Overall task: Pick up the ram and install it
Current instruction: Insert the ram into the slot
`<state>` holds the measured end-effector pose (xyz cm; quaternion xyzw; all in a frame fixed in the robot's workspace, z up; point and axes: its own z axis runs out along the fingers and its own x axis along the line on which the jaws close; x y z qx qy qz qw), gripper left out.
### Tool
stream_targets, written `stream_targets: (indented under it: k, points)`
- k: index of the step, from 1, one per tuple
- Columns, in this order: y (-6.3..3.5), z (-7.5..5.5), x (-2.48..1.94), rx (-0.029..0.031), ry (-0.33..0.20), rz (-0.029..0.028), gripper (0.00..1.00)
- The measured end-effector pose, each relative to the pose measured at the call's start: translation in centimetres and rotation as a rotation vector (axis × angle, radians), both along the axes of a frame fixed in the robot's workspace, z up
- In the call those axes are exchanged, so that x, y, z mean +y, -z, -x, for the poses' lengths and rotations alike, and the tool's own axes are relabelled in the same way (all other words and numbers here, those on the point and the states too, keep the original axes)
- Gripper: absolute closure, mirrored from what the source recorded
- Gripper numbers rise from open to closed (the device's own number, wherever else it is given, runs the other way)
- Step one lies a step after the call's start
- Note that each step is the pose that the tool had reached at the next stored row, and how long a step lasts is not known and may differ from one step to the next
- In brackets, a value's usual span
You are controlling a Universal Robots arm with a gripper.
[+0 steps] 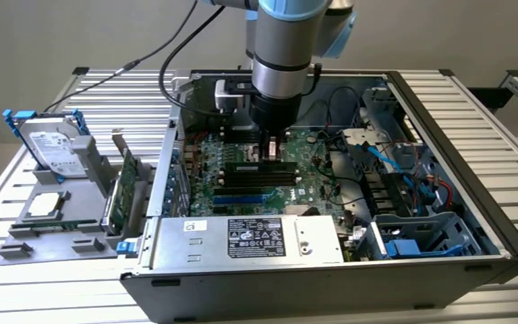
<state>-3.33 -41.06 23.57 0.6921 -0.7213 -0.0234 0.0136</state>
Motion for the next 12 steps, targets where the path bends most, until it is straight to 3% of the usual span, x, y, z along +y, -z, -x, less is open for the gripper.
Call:
stream_targets:
  k: [5, 8, 12]
  points:
    - [0.28, 0.0, -0.01, -0.0004, 0.002, 0.0002, 0.86]
    - [0.29, 0.0, -0.08, -0.0036, 0.002, 0.0, 0.86]
    - [0.3, 0.24, -0.16, -0.0238, 0.002, -0.0002, 0.86]
